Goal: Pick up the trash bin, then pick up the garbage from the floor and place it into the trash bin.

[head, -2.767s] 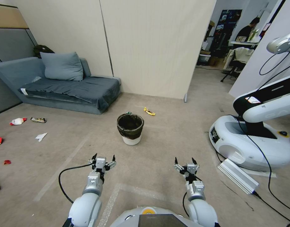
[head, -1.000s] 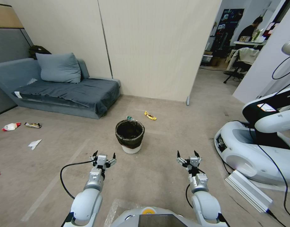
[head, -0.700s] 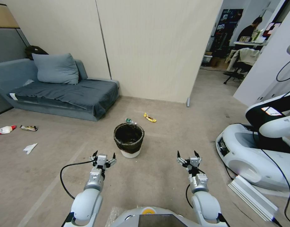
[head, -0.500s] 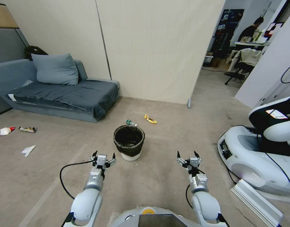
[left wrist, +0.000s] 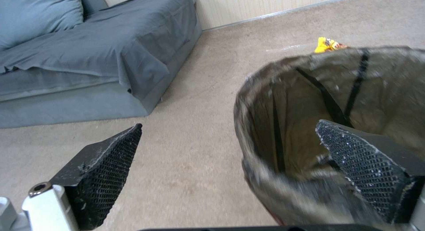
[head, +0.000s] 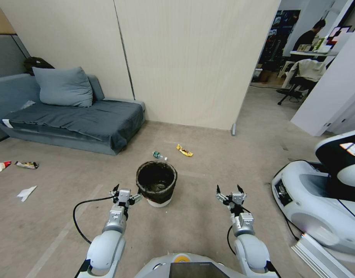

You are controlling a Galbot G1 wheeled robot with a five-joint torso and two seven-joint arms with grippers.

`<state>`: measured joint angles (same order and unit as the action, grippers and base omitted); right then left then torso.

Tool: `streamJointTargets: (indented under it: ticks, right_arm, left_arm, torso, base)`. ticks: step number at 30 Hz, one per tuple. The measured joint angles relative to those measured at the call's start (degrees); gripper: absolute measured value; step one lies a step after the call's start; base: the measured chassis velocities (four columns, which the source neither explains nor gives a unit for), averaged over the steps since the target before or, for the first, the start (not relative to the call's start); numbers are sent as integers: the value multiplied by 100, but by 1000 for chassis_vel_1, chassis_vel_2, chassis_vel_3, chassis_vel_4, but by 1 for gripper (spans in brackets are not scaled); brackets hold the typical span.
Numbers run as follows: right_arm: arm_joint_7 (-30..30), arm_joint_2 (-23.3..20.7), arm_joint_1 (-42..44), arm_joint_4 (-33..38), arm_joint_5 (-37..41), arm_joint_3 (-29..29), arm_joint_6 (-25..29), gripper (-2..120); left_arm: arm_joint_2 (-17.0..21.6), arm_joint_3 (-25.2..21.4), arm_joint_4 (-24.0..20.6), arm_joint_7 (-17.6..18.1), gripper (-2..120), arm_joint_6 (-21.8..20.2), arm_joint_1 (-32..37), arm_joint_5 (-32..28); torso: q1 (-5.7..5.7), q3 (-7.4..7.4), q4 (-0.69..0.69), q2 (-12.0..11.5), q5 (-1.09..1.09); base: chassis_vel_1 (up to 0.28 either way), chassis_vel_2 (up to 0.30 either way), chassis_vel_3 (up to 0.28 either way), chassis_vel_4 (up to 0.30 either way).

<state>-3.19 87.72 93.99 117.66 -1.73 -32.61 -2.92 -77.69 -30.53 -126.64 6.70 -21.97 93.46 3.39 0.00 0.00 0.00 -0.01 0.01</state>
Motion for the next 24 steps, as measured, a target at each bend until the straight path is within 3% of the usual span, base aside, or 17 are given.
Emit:
streamJointTargets:
  ticks: [14,19,22,24]
  right_arm:
    - [-86,-35,9,11,34,-31,-9,100]
    - [-86,-44,6,-25,30,-30,-9,100]
    - [-86,-91,-26,-74,27,-19,-26,100]
    - [-86,-131,-71,-110,27,10,-42,100]
  left_arm:
    - [81,9,-203,23,100,-195,-173,-284]
    - [340,30,-204,77,100,-761,-442,-655]
    - [829,7,-314,429,100,-1776,-839,-1858]
    - [935,-29,-342,563,100,-1946,-890,-2163]
  torso:
    - [0,0,0,0,-1]
    - [0,0,0,0,-1]
    - [0,0,-4,0,-1]
    - [0,0,-3,0,-2]
  base:
    - [-11,12,16,-9]
    - [0,0,0,0]
    - [0,0,0,0]
    - [0,0,0,0]
